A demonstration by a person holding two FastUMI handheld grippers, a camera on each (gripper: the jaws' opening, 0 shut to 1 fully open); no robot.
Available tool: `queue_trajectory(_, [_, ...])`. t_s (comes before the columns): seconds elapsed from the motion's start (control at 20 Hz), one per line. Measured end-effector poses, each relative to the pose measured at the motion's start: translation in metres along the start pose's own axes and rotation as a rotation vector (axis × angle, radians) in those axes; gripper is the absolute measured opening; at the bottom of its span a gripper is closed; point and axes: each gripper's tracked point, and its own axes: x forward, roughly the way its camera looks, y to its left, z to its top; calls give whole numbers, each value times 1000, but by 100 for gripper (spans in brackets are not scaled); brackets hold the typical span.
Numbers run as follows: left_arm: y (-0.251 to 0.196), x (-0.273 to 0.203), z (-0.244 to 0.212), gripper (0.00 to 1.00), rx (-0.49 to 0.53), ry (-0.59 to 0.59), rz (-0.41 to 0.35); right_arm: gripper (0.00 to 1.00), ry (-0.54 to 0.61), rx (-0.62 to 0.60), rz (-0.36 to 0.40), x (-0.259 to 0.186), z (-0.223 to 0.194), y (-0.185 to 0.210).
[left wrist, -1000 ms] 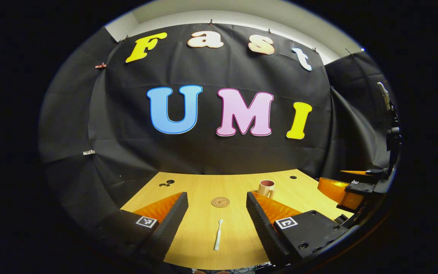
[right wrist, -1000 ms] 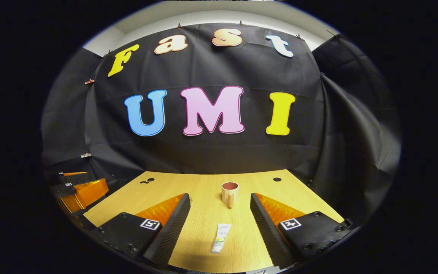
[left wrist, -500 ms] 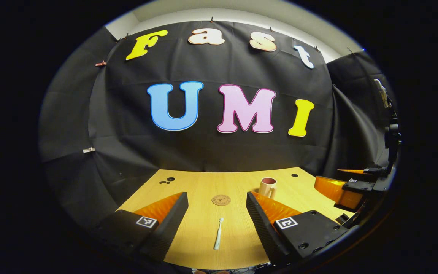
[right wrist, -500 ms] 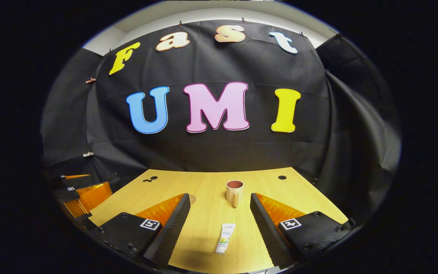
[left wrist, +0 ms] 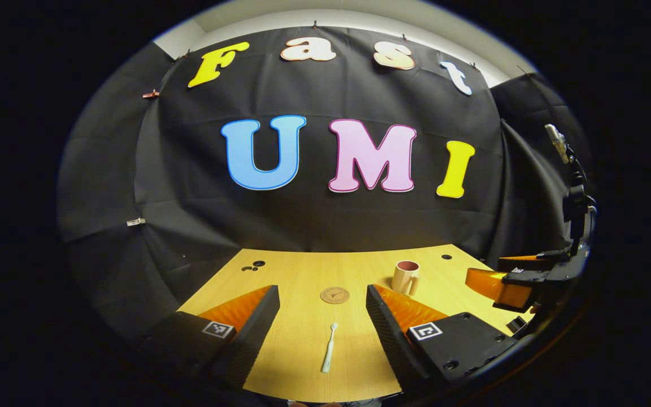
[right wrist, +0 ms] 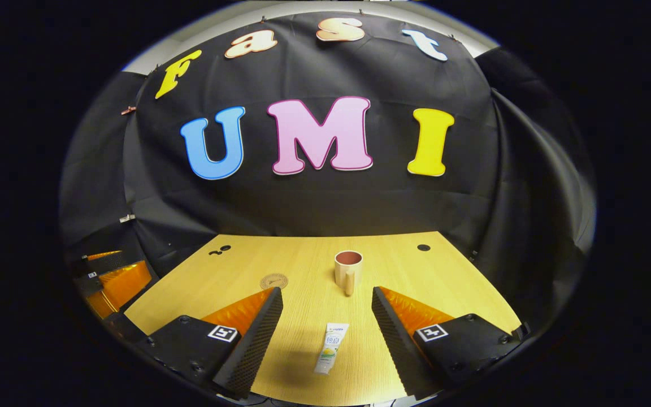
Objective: Put the toothbrush and toothpaste on the desktop into the cup, then pick up the cup and place it on the coaster on the desktop.
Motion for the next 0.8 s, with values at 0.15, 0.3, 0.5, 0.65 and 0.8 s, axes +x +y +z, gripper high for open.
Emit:
queue_trajectory(0.15, [7, 8, -11, 97, -21, 33, 45, 97, 73, -31, 31, 22, -22, 2])
queue_trajectory(0.3, [15, 14, -21, 97, -29, 64, 93, 98, 146, -13, 53, 46, -43, 4])
queue_trajectory(0.5, [24, 20, -40, 97, -32, 127, 157, 98, 254, 1, 62, 75, -77, 1])
queue_trajectory(0.65, [26, 23, -58, 97, -6, 181, 188, 98, 329, 37, 57, 90, -104, -2])
queue_trajectory(0.8, [26, 28, -73, 98, 4, 230, 206, 98, 411, 10, 54, 103, -133, -6])
